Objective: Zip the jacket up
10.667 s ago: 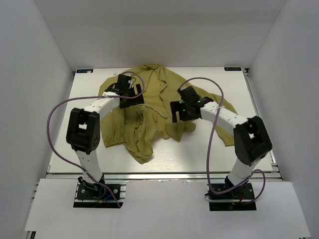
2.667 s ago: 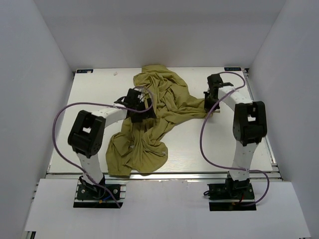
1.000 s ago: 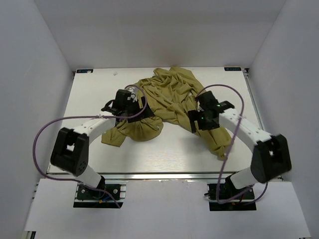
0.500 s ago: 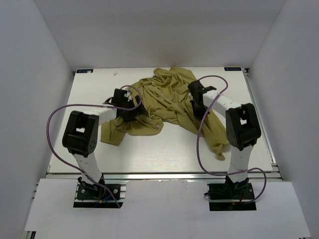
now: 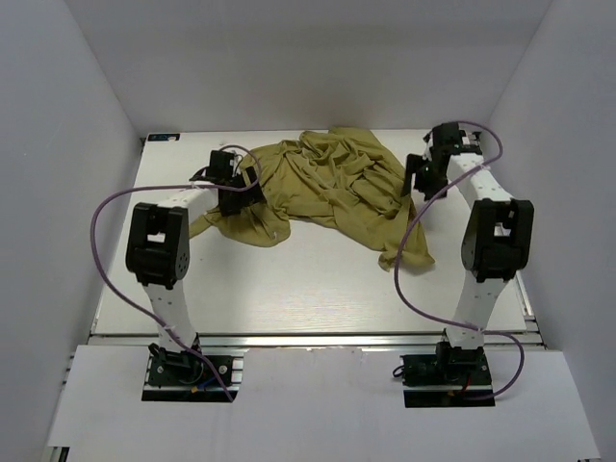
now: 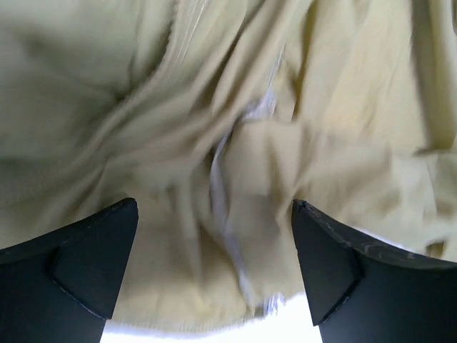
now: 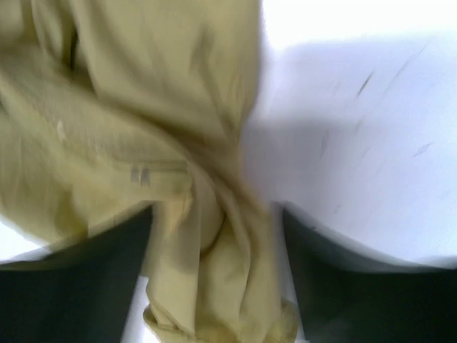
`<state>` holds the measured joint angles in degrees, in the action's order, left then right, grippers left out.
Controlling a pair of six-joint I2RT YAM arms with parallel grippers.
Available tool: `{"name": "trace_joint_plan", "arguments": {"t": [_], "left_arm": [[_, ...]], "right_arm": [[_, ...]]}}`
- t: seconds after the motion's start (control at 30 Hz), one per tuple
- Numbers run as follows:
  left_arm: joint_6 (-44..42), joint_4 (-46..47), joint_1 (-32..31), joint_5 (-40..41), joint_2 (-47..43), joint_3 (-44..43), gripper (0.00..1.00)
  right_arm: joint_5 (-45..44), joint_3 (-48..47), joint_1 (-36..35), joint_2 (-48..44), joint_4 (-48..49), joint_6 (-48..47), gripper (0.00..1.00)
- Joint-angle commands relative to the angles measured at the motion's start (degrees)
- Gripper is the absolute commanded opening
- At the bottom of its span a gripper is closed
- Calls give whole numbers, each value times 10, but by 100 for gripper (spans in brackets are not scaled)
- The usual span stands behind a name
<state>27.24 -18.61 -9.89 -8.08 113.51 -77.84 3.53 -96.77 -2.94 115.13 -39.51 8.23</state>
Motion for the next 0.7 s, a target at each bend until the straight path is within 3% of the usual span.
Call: {"name": "trace_joint_plan", "arguments": {"t": [0.0,0.2,0.43,0.53,0.67], "left_arm": [[10,-43,-1,39,-131,33,98],[84,-128,8,215,-239,101,98],[86,-120,58,224,-219,111,98],[84,-96,68,192,-178,103,98],[82,-78,75,167,-124,80,90]], "right_arm": [[74,90,-20,-117,14,-23,88],[-38,222,-95,-269,22,15,89],[-186,291,-252,-306,-28,86,89],[-219,307,-269,-294,-36,117,89],[-223,317,-285,-275,-25,132,89]]}}
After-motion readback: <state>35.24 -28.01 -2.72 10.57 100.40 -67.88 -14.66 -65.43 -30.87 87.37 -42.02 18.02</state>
